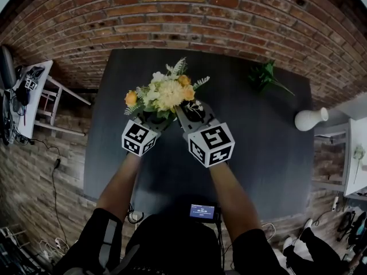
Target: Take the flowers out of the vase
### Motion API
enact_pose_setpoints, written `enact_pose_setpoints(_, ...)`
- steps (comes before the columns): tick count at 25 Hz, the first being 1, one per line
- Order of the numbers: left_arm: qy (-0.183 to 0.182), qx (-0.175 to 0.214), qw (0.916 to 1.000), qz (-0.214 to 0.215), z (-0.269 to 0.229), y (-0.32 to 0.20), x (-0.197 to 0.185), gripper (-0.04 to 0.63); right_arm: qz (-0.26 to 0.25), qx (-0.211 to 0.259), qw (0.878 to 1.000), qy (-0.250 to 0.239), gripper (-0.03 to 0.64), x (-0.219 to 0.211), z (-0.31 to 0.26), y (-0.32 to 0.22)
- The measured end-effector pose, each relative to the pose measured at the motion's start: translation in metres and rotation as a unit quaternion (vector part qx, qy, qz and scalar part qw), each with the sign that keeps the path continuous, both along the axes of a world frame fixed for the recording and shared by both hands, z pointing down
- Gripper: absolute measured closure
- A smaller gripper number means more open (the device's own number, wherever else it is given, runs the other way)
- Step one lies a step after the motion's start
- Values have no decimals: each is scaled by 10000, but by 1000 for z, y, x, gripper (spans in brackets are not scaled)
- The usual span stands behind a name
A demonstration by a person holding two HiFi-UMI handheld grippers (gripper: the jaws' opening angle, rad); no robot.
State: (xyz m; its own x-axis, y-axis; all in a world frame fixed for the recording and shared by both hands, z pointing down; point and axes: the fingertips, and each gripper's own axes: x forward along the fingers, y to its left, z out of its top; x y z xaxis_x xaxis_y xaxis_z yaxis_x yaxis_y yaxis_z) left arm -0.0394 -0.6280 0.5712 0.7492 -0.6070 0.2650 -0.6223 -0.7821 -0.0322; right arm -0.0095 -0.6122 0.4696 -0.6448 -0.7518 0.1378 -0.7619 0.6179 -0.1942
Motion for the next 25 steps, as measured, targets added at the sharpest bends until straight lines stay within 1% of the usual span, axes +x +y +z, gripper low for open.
enact_pose_setpoints(6,-31,2,10000,3,0,0,0,299,-26,168,9997,-149,569,3,-21,3)
enact_pose_setpoints(14,-65,-45,10000,9,1,1,-1,299,-63,469,9980,-427,569,8,-64,5)
enact_pose_setpoints(25,-100,-143,9998,8,3,4,-5,298,-151,785,9956,-494,572,5,-103,6)
